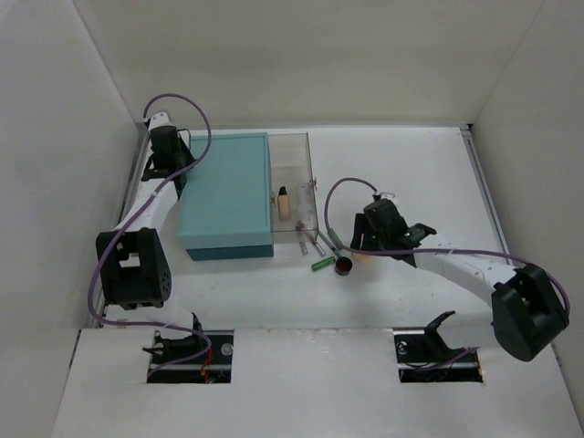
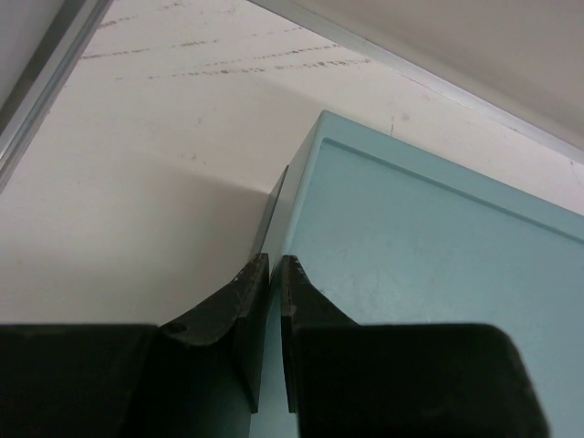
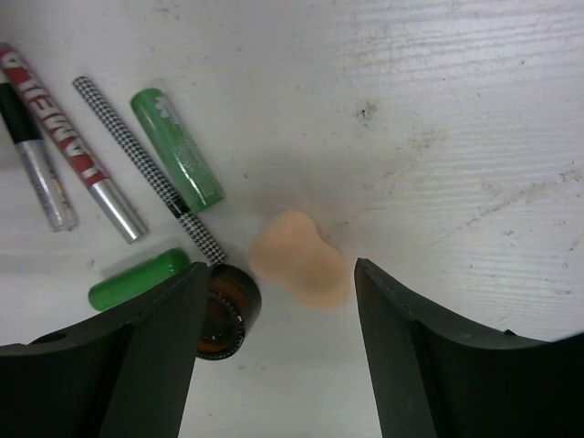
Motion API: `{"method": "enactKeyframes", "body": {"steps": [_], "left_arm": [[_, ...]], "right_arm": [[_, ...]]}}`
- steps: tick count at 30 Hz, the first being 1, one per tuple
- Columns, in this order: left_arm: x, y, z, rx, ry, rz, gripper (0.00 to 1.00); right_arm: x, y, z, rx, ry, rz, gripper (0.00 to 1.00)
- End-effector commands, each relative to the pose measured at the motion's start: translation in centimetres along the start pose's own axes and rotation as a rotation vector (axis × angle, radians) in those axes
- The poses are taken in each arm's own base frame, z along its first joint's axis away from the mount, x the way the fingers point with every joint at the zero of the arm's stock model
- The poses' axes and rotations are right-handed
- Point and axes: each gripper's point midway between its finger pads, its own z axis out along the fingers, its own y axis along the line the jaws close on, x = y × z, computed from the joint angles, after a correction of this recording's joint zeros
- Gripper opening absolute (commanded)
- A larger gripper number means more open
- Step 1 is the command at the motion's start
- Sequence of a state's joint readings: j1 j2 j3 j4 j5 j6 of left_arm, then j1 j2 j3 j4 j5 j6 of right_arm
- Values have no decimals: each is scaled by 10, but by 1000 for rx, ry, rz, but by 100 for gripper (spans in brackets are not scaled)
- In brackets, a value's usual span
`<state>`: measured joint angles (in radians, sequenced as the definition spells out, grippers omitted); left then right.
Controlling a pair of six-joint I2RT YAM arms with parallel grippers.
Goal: Organize the makeup
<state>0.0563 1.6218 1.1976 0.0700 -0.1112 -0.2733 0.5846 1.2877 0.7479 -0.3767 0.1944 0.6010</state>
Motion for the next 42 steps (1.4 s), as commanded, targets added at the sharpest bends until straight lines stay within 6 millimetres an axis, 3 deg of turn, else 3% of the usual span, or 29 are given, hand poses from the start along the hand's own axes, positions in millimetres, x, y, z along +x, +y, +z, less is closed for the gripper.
{"method": "enactKeyframes", "body": {"steps": [1, 8, 13, 17, 18, 21, 26, 30, 33, 38, 42], "left_arm": [[71, 70, -14, -235, 249, 82, 0], [69, 61, -12, -184, 256, 83, 0], [74, 59, -10, -176, 266, 91, 0], [67, 54, -11, -164, 249, 94, 1], [63, 52, -11, -160, 240, 95, 2], [54, 50, -15, -154, 221, 92, 5], [44, 49, -22, -150, 201, 88, 11], [41, 50, -27, -157, 192, 87, 27], [35, 54, -32, -170, 187, 75, 37], [15, 53, -46, -170, 140, 63, 38], [-5, 44, -67, -158, 80, 61, 38]], "right_arm": [[0, 7, 7, -22, -23, 12, 70], [23, 8, 12, -46, 22, 10, 69], [23, 6, 19, -36, 9, 6, 61], [20, 9, 24, -41, 7, -6, 59], [20, 9, 26, -39, 11, -7, 55], [18, 11, 26, -37, 5, -12, 34], [13, 14, 21, -59, -11, -18, 24], [7, 13, 15, -58, -29, -18, 10], [-12, 23, -2, -101, -88, -24, 5], [-68, 51, -51, -204, -245, -39, 3], [-106, 91, -90, -318, -340, -74, 3]]}}
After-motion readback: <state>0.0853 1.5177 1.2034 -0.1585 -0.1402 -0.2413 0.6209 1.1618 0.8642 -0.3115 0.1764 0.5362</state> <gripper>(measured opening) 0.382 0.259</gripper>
